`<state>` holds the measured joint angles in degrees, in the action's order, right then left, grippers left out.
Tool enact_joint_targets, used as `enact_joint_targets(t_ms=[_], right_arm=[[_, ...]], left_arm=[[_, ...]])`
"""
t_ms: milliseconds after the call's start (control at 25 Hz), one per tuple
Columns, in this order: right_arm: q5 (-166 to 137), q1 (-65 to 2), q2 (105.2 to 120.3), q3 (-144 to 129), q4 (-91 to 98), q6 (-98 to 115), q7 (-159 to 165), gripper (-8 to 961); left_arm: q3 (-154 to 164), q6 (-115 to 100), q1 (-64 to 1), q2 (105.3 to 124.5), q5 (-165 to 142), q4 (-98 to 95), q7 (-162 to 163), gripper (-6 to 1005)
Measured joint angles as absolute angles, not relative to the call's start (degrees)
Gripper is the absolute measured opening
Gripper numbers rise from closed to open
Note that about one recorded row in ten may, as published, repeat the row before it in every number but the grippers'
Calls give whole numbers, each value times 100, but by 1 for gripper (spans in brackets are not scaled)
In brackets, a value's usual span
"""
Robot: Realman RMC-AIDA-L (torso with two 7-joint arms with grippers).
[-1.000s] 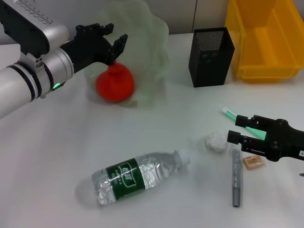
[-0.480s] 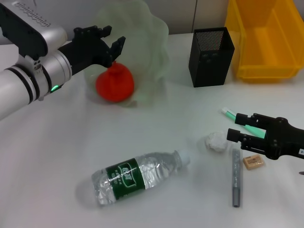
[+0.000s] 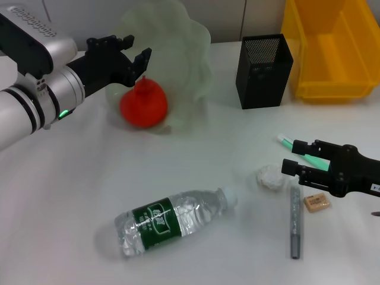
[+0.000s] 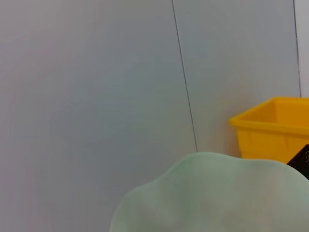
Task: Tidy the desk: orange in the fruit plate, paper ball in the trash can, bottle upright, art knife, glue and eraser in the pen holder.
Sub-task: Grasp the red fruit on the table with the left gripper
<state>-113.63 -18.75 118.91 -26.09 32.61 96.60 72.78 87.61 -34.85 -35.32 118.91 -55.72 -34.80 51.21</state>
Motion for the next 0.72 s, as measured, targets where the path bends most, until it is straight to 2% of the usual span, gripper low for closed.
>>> enact_joint_targets(t_ms=[280,720], right_arm=[[-11380,-1928,11885,-2611,3260,9650,7279,663],[-11452,-2008,11882,-2619,3261,9586,7277,663]], left_arm=[[8776,-3477,-3448,11886,-5572,-3548,5234,397],[8766,-3058,-3740,11913,-5573,-3486,5340,396]])
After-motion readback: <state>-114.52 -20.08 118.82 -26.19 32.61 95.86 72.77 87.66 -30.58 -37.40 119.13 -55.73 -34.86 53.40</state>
